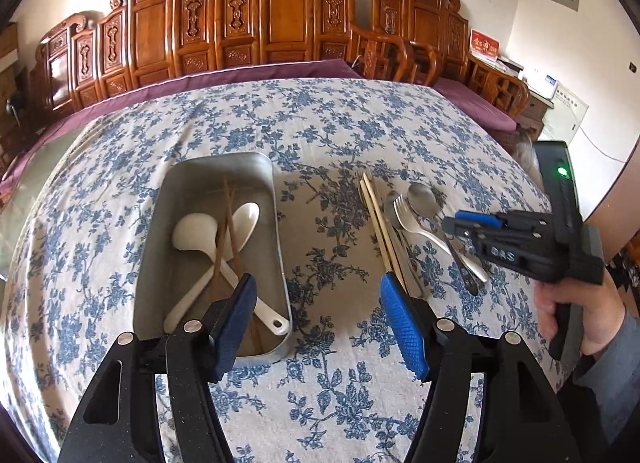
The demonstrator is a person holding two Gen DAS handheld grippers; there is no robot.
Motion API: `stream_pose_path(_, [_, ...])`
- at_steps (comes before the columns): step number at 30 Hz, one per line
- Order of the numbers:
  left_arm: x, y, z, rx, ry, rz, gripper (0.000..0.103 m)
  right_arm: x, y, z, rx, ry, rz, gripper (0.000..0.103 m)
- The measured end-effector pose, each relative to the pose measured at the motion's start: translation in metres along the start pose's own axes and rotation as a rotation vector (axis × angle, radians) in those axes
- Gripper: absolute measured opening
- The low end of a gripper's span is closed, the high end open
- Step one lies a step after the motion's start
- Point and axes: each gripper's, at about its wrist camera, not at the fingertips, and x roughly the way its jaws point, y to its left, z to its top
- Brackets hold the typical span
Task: Organize utensils
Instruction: 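Move the right tool toward the metal fork and metal spoon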
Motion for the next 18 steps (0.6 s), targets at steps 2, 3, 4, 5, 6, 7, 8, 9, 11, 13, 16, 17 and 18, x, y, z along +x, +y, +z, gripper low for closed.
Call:
stream_pose_path(2, [0.002,-0.004,-0.001,0.005,0.004,0.002,0.062,0.007,-0.002,0.001,0.007,0.020,-0.003,0.022])
stream_pose_path(3, [0.003,-0.006,-0.002,0.008,0.005,0.003,0.062,0.010,-0.003,0.001,0.006,0.027,-0.008,0.021])
stream_pose_path(4, [0.005,-0.009,-0.003,0.012,0.009,0.004,0.062,0.011,-0.003,0.000,0.004,0.032,-0.011,0.021])
stream_pose_path(5, [0.006,-0.011,-0.004,0.017,0.014,0.004,0.062,0.011,-0.002,0.000,0.001,0.034,-0.010,0.020])
stream_pose_path(6, [0.008,-0.012,-0.005,0.020,0.017,0.004,0.062,0.011,-0.001,-0.001,-0.003,0.037,-0.014,0.020])
stream_pose_path(7, [0.010,-0.014,-0.006,0.026,0.023,0.004,0.062,0.010,0.000,-0.001,-0.012,0.039,-0.020,0.020])
stream_pose_path(8, [0.011,-0.016,-0.007,0.029,0.027,0.004,0.062,0.010,0.002,-0.002,-0.018,0.041,-0.022,0.020])
stream_pose_path(9, [0.014,-0.018,-0.008,0.034,0.033,0.003,0.062,0.009,0.002,-0.003,-0.018,0.042,-0.021,0.020])
stream_pose_path(11, [0.016,-0.021,-0.009,0.042,0.040,0.002,0.062,0.009,0.002,-0.003,-0.013,0.044,-0.012,0.020])
stream_pose_path(13, [0.017,-0.025,-0.010,0.048,0.043,0.000,0.062,0.012,0.004,-0.003,-0.023,0.048,-0.016,0.020])
stream_pose_path(16, [0.022,-0.030,-0.011,0.054,0.050,-0.004,0.062,0.016,0.004,-0.004,-0.024,0.067,-0.031,0.020])
stream_pose_path(17, [0.023,-0.030,-0.012,0.056,0.053,-0.003,0.062,0.015,0.005,-0.004,-0.027,0.066,-0.036,0.018])
stream_pose_path(18, [0.024,-0.031,-0.012,0.058,0.056,-0.003,0.062,0.015,0.004,-0.004,-0.027,0.068,-0.040,0.017])
